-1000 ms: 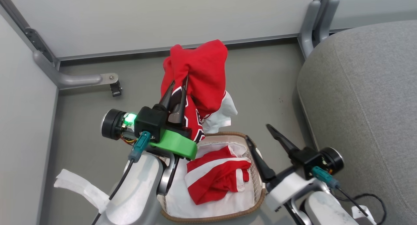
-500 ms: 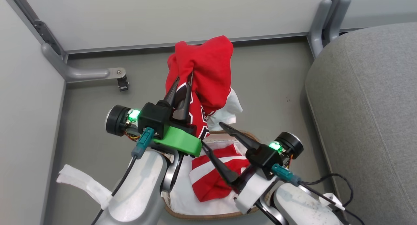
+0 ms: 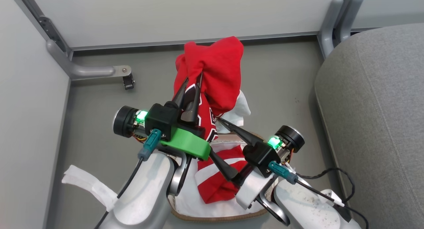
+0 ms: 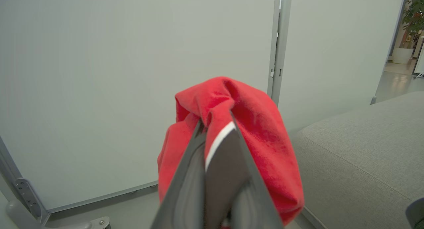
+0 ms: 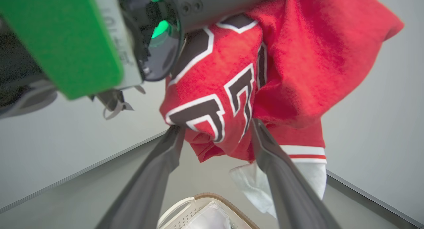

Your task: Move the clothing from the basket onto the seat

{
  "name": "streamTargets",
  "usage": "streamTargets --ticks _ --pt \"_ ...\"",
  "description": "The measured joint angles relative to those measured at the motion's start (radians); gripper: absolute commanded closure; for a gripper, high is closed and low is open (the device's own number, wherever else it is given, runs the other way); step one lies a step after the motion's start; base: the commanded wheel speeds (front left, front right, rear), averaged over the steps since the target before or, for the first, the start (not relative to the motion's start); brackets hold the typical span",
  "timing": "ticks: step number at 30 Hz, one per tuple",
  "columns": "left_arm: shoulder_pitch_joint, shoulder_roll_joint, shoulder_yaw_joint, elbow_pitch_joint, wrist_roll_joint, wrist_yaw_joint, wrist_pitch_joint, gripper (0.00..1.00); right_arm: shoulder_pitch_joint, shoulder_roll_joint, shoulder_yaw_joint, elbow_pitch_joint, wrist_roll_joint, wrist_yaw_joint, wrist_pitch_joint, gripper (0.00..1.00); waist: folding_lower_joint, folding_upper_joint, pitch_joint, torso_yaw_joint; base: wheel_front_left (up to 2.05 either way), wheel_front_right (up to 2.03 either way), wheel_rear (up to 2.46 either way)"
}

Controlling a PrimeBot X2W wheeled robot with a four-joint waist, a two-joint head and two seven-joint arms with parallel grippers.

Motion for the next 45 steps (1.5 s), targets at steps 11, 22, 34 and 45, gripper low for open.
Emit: streamTargets --ticks 11,22,34,45 --pt "-0.003 0.000 -0.056 -0.003 -0.031 0.016 0.000 1.00 -0.042 0.013 -0.035 0.044 -0.055 0.000 0.000 0.00 0.0000 0.0000 0.000 0.029 0.00 0.00 0.00" --pt "-0.016 0.000 -0.110 -0.011 -0.076 0.029 0.000 1.00 -0.093 0.015 -0.052 0.108 -0.047 0.000 0.000 0.00 0.0000 0.0000 0.015 0.058 0.00 0.00 0.00" --pt "-0.039 0.000 -0.146 -0.023 -0.107 0.042 0.000 1.00 -0.151 0.016 -0.072 0.170 -0.042 0.000 0.000 0.00 0.0000 0.0000 0.034 0.076 0.00 0.00 0.00" --pt "-0.047 0.000 -0.180 -0.034 -0.141 0.048 0.000 1.00 -0.199 0.015 -0.052 0.206 -0.039 0.000 0.000 0.65 0.0000 0.0000 0.048 0.099 0.00 0.00 0.00"
